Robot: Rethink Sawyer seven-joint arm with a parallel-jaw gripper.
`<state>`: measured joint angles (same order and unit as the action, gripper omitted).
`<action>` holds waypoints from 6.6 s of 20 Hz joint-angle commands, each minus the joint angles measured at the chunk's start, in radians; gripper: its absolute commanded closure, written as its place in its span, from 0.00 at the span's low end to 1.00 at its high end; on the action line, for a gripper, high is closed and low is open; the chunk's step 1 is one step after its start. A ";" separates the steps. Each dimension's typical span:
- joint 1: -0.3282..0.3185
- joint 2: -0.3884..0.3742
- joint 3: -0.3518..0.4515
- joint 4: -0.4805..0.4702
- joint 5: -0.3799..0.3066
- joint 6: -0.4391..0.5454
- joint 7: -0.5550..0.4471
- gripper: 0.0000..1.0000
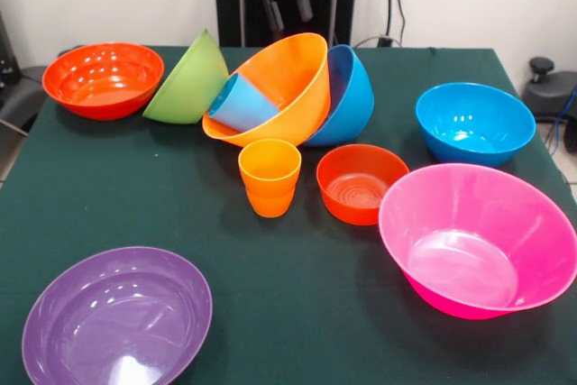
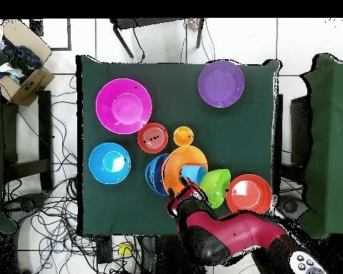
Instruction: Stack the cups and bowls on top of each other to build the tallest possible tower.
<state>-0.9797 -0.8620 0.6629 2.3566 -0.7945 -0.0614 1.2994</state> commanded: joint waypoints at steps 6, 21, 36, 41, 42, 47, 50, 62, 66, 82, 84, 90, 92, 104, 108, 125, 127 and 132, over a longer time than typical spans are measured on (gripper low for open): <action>0.044 0.200 -0.099 -0.128 -0.109 0.046 0.088 0.00; 0.025 0.206 -0.110 -0.098 -0.058 0.123 0.075 0.00; 0.026 0.083 -0.107 0.007 -0.027 0.129 0.106 0.00; 0.090 0.119 -0.165 -0.013 -0.058 0.081 0.133 0.00; 0.109 0.127 -0.181 -0.021 -0.074 0.070 0.131 0.00; 0.192 0.165 -0.249 -0.054 -0.116 0.027 0.126 0.00; 0.219 0.180 -0.274 -0.066 -0.121 0.009 0.127 0.00; 0.233 0.174 -0.295 -0.081 -0.127 -0.054 0.127 0.00; 0.242 0.157 -0.299 -0.080 -0.119 -0.081 0.128 0.00; 0.400 0.345 -0.508 -0.180 -0.125 -0.276 0.110 0.00; 0.387 0.343 -0.493 -0.183 -0.136 -0.265 0.106 0.00; 0.295 0.377 -0.447 -0.250 -0.193 -0.223 0.102 0.00; 0.312 0.381 -0.466 -0.254 -0.194 -0.244 0.102 0.00; 0.372 0.356 -0.549 -0.267 -0.185 -0.316 0.093 0.00; 0.380 0.322 -0.552 -0.251 -0.180 -0.290 0.100 0.00; 0.381 0.100 -0.455 -0.154 -0.227 -0.160 0.098 0.00; 0.389 0.079 -0.446 -0.146 -0.228 -0.152 0.099 0.00; 0.373 -0.008 -0.377 -0.103 -0.222 -0.089 0.098 0.00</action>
<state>-0.6274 -0.7652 0.1147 2.2315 -0.9800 -0.3166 1.2994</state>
